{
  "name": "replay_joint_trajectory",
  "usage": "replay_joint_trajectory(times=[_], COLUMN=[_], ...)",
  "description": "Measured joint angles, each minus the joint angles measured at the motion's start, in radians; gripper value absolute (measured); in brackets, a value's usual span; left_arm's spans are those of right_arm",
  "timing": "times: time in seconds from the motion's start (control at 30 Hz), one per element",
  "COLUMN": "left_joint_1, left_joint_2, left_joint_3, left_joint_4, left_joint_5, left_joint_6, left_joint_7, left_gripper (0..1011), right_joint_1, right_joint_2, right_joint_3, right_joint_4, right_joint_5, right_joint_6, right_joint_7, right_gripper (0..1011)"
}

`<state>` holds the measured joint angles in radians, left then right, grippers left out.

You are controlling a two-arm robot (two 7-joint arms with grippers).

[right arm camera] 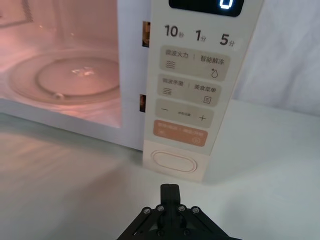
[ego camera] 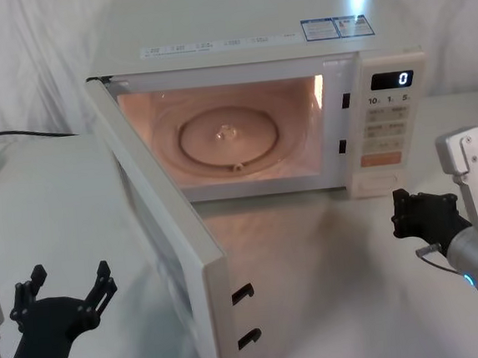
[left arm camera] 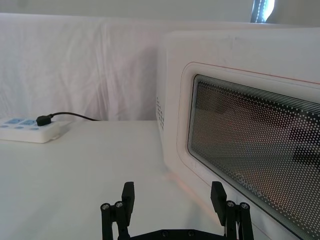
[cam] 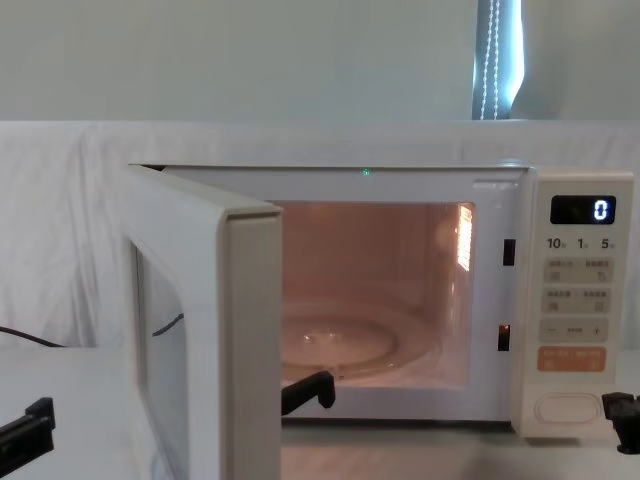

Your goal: Press the button to open the microwave door with one hand; close the microwave door with the other hand.

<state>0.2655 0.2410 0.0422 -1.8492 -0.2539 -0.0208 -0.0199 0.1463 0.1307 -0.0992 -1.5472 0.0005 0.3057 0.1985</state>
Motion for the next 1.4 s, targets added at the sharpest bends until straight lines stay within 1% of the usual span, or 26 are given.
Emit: replay_joint_trajectory(times=[0.3,0.53,0.7,0.83,1.03,1.33,1.4], left_joint_1=[0.0,0.0,0.0,0.0,0.0,0.0,0.0], left_joint_2=[0.0,0.0,0.0,0.0,0.0,0.0,0.0], left_joint_3=[0.0,0.0,0.0,0.0,0.0,0.0,0.0], left_joint_4=[0.0,0.0,0.0,0.0,0.0,0.0,0.0], left_joint_5=[0.0,0.0,0.0,0.0,0.0,0.0,0.0], left_joint_6=[0.0,0.0,0.0,0.0,0.0,0.0,0.0], left_joint_7=[0.0,0.0,0.0,0.0,0.0,0.0,0.0], left_gripper=[1001,1001,1001,1001,1001,1001,1001], right_joint_1=[-0.067,-0.105,-0.126,-0.15,-0.17,-0.168,-0.168], right_joint_2=[0.036,0.055,0.054,0.044,0.034,0.035,0.035], right_joint_3=[0.005,0.011,0.02,0.024,0.022,0.022,0.022], right_joint_4=[-0.068,-0.082,-0.081,-0.076,-0.067,-0.067,-0.067], right_joint_5=[0.062,0.101,0.13,0.161,0.198,0.196,0.196], right_joint_6=[-0.066,-0.102,-0.131,-0.175,-0.226,-0.221,-0.22], right_joint_7=[0.046,0.056,0.048,0.034,0.028,0.028,0.028], right_gripper=[0,0,0,0,0,0,28])
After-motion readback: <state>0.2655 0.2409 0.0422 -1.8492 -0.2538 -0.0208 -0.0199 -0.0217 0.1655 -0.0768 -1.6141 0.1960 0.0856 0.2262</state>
